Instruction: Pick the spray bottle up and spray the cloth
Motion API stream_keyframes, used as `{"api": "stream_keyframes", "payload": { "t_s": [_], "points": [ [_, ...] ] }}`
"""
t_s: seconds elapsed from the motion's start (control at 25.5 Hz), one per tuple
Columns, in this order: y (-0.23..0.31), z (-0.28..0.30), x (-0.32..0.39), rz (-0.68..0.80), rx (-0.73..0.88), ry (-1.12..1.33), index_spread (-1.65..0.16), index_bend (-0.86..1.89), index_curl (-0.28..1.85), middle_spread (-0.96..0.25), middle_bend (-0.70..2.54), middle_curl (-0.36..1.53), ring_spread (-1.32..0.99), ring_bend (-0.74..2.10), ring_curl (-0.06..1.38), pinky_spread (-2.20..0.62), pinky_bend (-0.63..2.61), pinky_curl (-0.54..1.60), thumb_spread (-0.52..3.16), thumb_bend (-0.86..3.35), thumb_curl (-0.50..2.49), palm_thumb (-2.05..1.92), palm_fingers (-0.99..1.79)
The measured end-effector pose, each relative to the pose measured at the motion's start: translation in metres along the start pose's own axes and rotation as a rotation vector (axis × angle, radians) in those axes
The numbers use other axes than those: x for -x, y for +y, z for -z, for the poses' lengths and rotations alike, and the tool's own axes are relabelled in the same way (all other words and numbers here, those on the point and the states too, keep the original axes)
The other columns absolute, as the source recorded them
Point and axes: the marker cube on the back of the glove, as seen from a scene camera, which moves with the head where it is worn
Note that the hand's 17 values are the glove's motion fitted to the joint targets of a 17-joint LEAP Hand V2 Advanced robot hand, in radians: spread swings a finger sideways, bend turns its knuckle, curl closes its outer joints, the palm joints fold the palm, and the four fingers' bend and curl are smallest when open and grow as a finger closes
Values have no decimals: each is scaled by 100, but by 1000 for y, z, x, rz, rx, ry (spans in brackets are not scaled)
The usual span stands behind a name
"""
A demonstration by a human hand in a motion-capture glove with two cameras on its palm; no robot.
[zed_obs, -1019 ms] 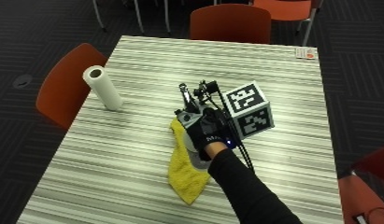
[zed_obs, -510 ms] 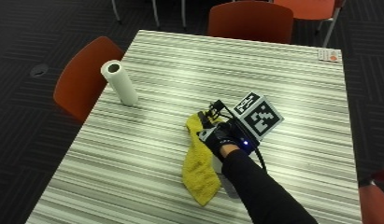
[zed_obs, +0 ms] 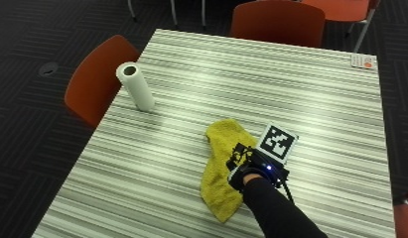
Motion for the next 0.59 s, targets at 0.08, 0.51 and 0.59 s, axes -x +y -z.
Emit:
{"api": "stream_keyframes", "payload": {
  "t_s": [0.08, 0.51, 0.59],
  "points": [
    [-3, -2, -3, -11, 3, 9, -14, 41, 59, -2, 39, 54, -9, 47, 45, 11, 20, 26, 79, -3, 73, 115, 107],
    [10, 1, 3, 106, 57, -27, -16, 37, 60, -2, 35, 55, -10, 44, 46, 10, 17, 29, 71, -2, 75, 114, 109],
    [15, 4, 7, 161, 35, -48, -16, 37, 60, -3, 35, 56, -10, 44, 46, 10, 17, 30, 71, -2, 75, 114, 109]
  ]
}}
